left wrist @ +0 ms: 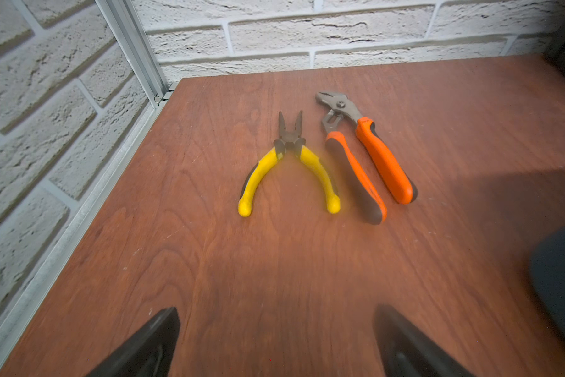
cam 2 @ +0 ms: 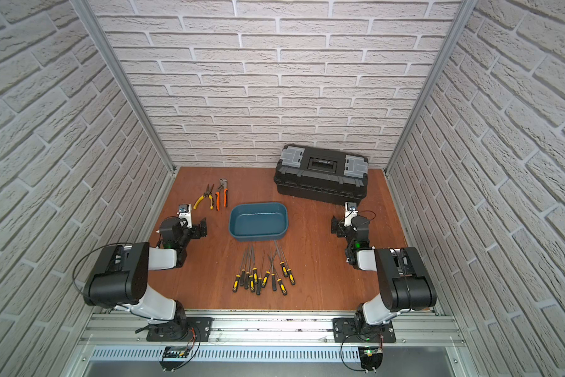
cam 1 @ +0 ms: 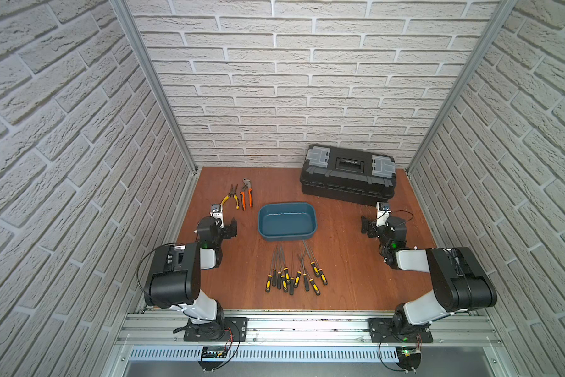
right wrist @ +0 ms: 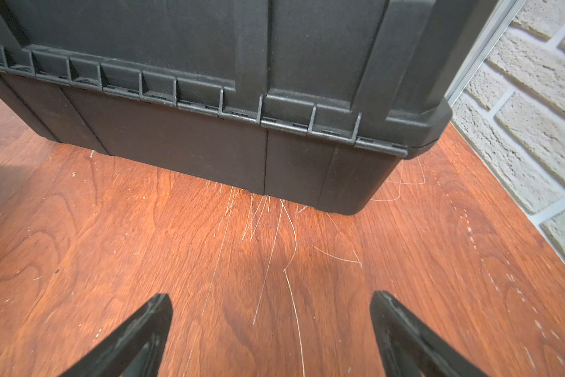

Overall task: Put the file tool into the storage box
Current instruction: Pick up the file tool from the center of the board.

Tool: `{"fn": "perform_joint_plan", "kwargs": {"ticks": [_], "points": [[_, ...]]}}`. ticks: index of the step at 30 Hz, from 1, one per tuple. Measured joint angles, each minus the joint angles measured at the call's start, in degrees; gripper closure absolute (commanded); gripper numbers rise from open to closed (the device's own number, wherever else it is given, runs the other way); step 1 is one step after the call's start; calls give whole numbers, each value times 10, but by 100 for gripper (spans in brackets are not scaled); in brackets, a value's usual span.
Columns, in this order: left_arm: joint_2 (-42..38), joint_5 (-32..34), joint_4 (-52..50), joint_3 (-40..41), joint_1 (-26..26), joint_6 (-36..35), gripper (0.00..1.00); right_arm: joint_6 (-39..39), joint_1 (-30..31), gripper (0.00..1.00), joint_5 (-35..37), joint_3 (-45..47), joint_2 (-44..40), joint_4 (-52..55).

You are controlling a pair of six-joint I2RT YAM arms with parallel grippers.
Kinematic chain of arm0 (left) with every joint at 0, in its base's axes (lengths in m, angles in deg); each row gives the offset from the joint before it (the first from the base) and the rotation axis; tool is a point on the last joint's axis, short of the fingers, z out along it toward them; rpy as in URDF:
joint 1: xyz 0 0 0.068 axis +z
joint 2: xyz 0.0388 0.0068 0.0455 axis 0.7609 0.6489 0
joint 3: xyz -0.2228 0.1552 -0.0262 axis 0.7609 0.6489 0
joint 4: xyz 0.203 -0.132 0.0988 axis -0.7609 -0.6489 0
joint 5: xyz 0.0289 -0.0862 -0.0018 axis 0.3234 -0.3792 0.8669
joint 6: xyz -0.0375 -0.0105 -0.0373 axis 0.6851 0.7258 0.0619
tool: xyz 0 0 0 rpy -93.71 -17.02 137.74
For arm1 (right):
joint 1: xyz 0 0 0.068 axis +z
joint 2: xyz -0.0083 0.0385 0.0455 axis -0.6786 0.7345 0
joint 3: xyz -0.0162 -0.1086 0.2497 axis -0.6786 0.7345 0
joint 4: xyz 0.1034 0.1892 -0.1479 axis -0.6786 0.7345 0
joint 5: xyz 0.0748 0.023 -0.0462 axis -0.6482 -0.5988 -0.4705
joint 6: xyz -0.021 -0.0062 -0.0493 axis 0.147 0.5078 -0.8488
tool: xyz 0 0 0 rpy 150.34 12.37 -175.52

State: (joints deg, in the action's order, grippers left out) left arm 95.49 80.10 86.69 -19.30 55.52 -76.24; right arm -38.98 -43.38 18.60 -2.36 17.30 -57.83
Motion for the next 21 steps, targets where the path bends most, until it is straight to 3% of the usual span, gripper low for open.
{"fn": "perform_joint_plan", "kwargs": {"ticks": [11, 13, 17, 21], "points": [[-5, -1, -19, -5, 0, 0, 2, 0, 0, 1, 0, -2, -2, 8], [-28, -4, -121, -45, 0, 0, 2, 4, 0, 1, 7, -30, -19, 86], [-57, -37, -358, -242, 0, -20, 3, 52, 0, 1, 56, -212, -30, 338], [-114, -41, -471, -327, 0, -19, 2, 126, 1, 1, 79, -282, -63, 465]]}}
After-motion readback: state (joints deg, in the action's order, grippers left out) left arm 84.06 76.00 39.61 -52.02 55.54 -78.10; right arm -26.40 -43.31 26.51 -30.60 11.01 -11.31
